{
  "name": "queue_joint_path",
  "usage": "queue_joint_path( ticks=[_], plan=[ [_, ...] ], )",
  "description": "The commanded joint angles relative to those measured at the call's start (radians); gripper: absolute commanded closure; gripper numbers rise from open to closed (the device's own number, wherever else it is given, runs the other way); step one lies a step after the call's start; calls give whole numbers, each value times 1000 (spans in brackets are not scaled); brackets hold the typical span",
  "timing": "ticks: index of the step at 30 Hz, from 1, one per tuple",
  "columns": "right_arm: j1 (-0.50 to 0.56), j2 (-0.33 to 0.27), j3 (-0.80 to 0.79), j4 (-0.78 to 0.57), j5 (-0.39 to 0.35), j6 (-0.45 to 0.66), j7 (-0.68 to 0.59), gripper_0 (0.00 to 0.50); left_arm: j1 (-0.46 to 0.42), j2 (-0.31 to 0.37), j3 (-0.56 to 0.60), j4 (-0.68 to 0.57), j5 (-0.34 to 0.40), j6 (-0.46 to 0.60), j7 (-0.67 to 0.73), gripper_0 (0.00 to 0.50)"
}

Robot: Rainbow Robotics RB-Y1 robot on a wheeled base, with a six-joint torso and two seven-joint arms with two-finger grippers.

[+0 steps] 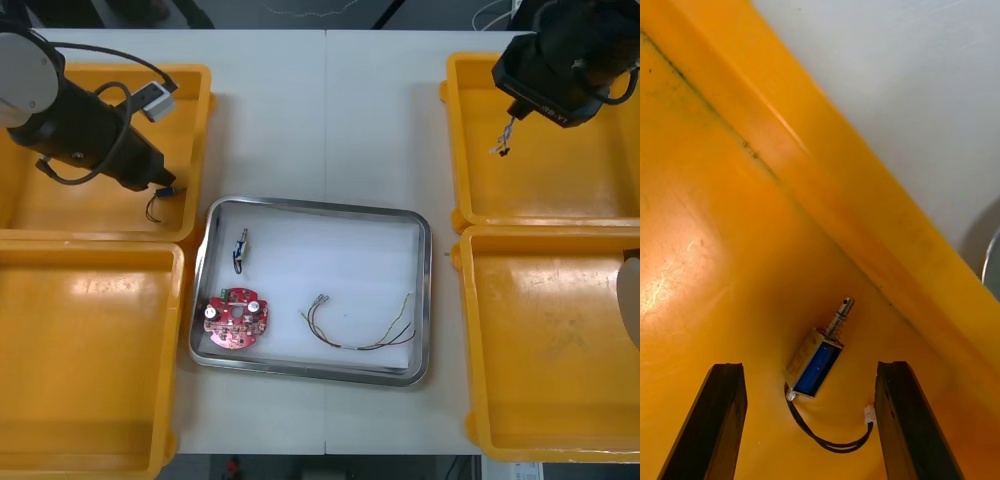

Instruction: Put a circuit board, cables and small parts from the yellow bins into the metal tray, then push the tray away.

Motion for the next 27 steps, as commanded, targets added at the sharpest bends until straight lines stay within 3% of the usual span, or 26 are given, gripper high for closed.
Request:
queue_joint_path(
  ticks=[1,5,13,20,27],
  plan=[
    [56,-48,-13,-208,-94,8,95,500,-43,41,-8,61,60,-65,-209,0],
    [92,-68,25,-328,-162,8,152,500,-43,41,-25,116,102,-102,-242,0],
    [155,-111,142,-527,-271,8,354,500,-33,41,-73,121,106,-121,-244,0],
    [157,-108,223,-563,-358,8,549,500,-17,41,-109,121,100,-150,-242,0],
    [158,-80,327,-563,-327,8,814,500,-10,41,-123,122,86,-154,-245,0]
  ],
)
